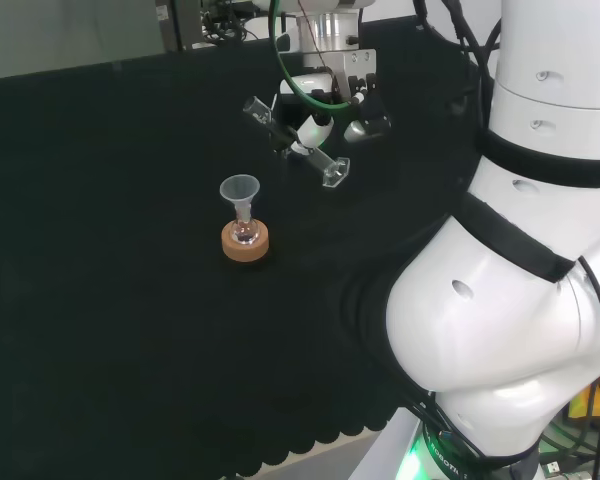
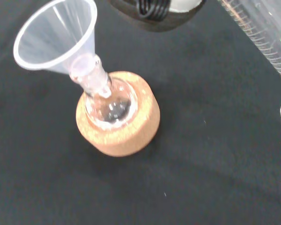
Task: Put the graduated cylinder back on the table.
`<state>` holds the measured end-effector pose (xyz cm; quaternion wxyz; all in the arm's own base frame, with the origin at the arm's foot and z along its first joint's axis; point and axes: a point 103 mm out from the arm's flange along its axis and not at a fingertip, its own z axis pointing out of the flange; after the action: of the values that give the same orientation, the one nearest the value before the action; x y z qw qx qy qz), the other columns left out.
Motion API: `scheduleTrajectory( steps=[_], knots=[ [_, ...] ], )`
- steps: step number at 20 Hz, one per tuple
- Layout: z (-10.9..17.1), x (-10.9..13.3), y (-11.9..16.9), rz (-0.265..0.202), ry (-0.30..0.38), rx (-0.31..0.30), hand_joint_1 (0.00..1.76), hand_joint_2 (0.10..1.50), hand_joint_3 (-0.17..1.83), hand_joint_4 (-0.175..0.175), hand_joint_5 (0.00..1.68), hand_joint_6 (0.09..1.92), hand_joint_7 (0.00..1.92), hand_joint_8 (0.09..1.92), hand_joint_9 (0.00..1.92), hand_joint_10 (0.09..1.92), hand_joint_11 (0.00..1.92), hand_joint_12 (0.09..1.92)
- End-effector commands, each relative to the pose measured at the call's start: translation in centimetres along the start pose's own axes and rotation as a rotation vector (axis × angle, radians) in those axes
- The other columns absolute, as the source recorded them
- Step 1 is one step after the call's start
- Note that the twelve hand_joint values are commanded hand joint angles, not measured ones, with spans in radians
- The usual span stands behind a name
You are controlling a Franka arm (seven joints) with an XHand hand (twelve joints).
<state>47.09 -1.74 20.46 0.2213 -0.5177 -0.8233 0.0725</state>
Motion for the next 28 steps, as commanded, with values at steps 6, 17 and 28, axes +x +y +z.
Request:
scheduleTrajectory(
  steps=[6,17,28],
  knots=[
    [0.1,-1.3,3.4,-0.053,0.14,-0.14,1.3,1.0,0.0,-0.175,1.23,0.57,1.29,0.52,1.65,0.09,1.22,0.76],
    [-0.5,-2.7,4.5,-0.07,0.184,-0.286,1.3,1.0,0.0,-0.175,1.23,0.57,1.29,0.52,1.65,0.09,1.22,0.76],
    [1.3,-3.9,5.6,-0.084,0.321,-0.419,1.3,1.0,0.0,-0.175,1.22,0.6,1.27,0.56,1.63,0.09,1.22,0.75]
  ],
)
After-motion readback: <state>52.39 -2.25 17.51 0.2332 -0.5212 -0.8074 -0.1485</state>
